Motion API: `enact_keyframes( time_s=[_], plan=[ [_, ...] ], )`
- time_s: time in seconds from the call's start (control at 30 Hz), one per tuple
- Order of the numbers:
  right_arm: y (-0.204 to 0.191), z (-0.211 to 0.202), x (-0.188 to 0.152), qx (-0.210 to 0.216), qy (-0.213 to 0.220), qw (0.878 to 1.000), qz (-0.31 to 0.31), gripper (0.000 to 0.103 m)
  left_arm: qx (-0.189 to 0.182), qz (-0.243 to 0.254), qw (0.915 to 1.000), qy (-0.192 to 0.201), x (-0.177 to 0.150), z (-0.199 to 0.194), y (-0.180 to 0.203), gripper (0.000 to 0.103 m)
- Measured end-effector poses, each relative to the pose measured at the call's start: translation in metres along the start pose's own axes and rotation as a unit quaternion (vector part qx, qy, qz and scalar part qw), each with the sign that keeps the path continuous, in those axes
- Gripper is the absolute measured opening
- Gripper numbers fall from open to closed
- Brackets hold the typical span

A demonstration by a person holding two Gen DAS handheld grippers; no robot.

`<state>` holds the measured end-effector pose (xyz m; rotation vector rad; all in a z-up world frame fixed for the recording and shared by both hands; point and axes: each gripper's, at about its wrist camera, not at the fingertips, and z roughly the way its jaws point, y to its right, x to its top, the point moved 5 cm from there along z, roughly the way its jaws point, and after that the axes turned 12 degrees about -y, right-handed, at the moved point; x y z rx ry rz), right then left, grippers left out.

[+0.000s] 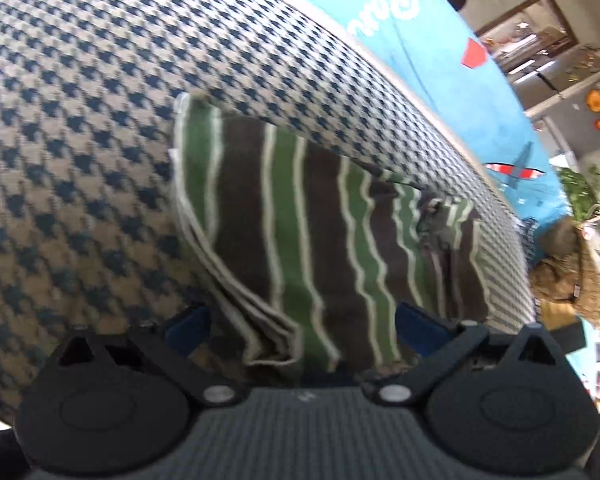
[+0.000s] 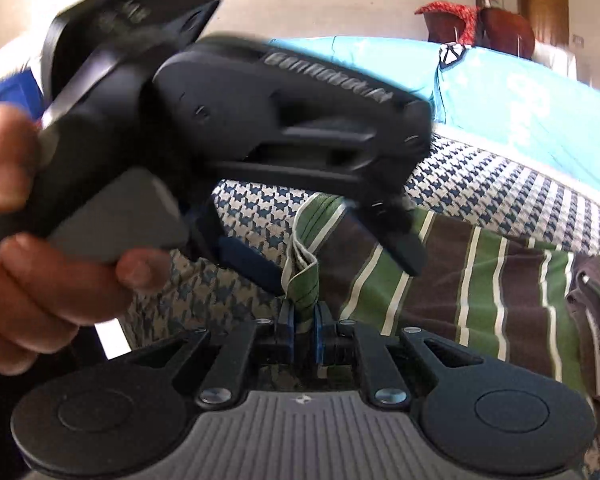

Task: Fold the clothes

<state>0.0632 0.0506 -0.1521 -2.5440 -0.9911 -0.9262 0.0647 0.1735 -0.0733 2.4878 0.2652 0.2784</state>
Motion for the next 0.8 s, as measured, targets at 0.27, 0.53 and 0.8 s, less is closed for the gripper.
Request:
enact_keyframes(
  time_s=[0.27, 0.53, 0.8],
  plan=[
    [-0.005, 0.017, -0.003, -0.016, -0.007, 0.999, -0.029, 0.027, -0.016, 0.009, 0.9998, -0.004, 0.008, 0.002, 0.01, 0.102],
    [-0.008, 0.039, 0.003, -0.062, 0.005, 0.996, -0.063, 0.023, -0.001, 0.003, 0.9998, -0.02, 0.012, -0.005, 0.001, 0.102],
    [0.007, 0.031, 0.013, -0.055, 0.031, 0.998, -0.026, 0.005, 0.035, -0.027, 0.9989, -0.016, 0.032, -0.002, -0.019, 0.103]
  ],
)
